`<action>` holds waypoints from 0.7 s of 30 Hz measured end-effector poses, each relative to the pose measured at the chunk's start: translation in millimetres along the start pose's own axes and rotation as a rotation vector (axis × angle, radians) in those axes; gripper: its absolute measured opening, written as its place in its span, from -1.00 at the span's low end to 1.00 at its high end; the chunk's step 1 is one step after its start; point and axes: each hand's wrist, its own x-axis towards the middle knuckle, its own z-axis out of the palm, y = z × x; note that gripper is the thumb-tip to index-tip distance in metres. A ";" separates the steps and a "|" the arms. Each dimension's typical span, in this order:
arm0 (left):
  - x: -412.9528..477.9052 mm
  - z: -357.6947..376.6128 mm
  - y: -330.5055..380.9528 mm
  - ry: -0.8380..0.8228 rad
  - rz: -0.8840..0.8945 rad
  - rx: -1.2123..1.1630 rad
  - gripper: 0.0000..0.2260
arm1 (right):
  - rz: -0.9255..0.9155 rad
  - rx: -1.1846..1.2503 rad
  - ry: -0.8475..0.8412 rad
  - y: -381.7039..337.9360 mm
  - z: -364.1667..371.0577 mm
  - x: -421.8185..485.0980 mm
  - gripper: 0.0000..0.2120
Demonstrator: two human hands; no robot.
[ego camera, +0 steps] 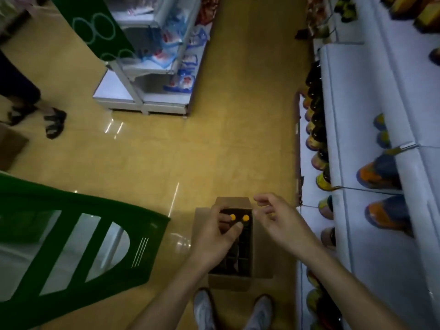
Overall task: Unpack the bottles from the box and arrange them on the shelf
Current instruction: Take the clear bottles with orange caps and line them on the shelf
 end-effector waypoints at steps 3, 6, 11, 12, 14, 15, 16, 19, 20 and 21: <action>23.6 13.4 -35.1 -0.016 -0.021 -0.002 -0.63 | 0.012 0.005 -0.017 29.7 27.1 18.9 -0.65; 53.8 27.8 -77.9 -0.034 -0.031 -0.012 -0.59 | 0.043 0.009 -0.029 68.5 59.1 39.5 -0.66; 110.3 58.9 -165.5 -0.105 -0.044 -0.010 -0.61 | 0.139 0.064 -0.027 146.4 123.4 80.9 -0.66; 124.6 67.8 -187.6 -0.122 -0.040 -0.004 -0.60 | 0.152 0.069 -0.028 163.6 138.5 91.4 -0.66; 149.4 80.8 -223.2 -0.144 -0.049 0.018 -0.56 | 0.177 0.054 -0.018 191.1 159.3 106.7 -0.66; 163.8 90.4 -245.2 -0.156 -0.043 0.035 -0.54 | 0.176 0.021 -0.016 210.2 173.1 116.1 -0.66; 174.7 97.2 -262.3 -0.169 -0.035 0.057 -0.53 | 0.174 -0.014 -0.020 224.5 182.5 123.1 -0.66; 208.2 117.6 -308.0 -0.198 -0.010 0.113 -0.50 | 0.155 -0.115 -0.036 267.7 208.3 150.4 -0.63; 220.3 126.1 -324.1 -0.211 0.003 0.139 -0.50 | 0.140 -0.161 -0.036 283.4 217.9 161.3 -0.61; 228.5 132.5 -336.1 -0.225 0.017 0.169 -0.50 | 0.124 -0.215 -0.030 294.8 224.6 169.6 -0.60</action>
